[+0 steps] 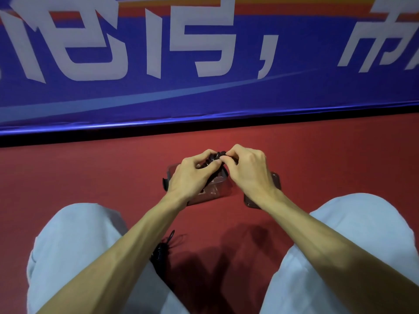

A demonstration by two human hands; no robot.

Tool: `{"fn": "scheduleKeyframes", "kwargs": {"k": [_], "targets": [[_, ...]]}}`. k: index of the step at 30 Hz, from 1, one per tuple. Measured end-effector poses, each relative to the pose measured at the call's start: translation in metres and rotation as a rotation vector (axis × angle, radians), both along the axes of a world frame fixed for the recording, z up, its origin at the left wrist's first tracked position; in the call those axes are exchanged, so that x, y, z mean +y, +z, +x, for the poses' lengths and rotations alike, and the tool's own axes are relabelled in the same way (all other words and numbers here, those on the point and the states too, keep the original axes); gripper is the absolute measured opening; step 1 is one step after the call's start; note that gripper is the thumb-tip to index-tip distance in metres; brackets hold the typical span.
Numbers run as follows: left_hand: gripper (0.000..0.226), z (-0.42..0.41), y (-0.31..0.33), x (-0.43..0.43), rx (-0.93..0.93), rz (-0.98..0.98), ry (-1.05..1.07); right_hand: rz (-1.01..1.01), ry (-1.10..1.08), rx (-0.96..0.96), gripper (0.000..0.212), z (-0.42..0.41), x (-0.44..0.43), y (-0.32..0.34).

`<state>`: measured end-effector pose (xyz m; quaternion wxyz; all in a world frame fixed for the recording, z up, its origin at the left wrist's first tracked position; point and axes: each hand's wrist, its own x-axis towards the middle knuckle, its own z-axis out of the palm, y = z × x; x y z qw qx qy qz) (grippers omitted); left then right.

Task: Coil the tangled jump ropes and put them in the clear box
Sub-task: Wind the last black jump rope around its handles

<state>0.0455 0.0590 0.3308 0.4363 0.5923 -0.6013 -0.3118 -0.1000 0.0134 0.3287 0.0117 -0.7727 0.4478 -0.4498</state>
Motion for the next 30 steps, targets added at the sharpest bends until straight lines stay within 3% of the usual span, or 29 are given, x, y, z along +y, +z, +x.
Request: {"fn": "scheduleKeyframes", "kwargs": {"k": [5,9,13,16,19,22,25,28,30], "targets": [[0.013,-0.001,0.006,0.003,-0.203,-0.06,0.113,0.065,0.025,-0.105,0.013,0.003,0.0,0.002],[0.014,0.003,0.006,0.003,-0.181,-0.088,0.121,0.025,0.064,-0.103,0.008,0.004,0.004,0.007],[0.013,-0.001,0.005,0.004,-0.218,-0.107,0.105,-0.096,-0.088,0.001,0.012,0.002,0.005,0.009],[0.011,-0.005,0.005,0.005,-0.245,-0.119,0.101,-0.137,-0.075,-0.01,0.018,0.004,0.003,0.006],[0.011,-0.001,0.005,0.004,-0.27,-0.113,0.098,0.109,0.006,-0.171,0.015,0.004,-0.003,0.009],[0.015,0.004,0.006,0.006,-0.449,-0.111,0.109,0.533,0.063,-0.303,0.021,-0.001,-0.008,0.014],[0.021,0.006,0.005,0.008,-0.607,-0.126,0.102,0.87,0.223,-0.442,0.013,-0.005,-0.005,0.02],[0.022,0.007,0.007,0.008,-0.659,-0.133,0.091,1.107,0.381,-0.673,0.009,-0.01,-0.003,0.027],[0.024,0.007,0.008,0.009,-0.658,-0.101,0.058,1.144,0.394,-0.634,0.018,-0.012,-0.006,0.027]]}}
